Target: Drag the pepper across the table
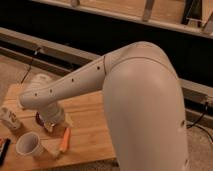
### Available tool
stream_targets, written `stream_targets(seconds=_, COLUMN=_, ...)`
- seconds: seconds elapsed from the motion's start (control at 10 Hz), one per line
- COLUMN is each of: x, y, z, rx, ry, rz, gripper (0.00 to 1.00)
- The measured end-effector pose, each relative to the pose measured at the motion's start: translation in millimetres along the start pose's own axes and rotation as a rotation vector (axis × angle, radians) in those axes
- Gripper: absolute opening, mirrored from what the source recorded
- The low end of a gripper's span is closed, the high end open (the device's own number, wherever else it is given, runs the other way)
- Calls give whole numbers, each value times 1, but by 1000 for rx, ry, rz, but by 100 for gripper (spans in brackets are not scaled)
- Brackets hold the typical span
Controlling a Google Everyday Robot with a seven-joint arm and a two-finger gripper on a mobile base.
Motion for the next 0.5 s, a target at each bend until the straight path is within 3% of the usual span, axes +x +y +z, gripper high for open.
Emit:
stream_targets(seconds=0.3, x=-8, y=-3, z=5, rx=22, ry=4, rz=-2, gripper=65)
stream_targets(seconds=0.5, x=-6, y=-9, z=18, rx=23, ry=24, rz=9, gripper=65)
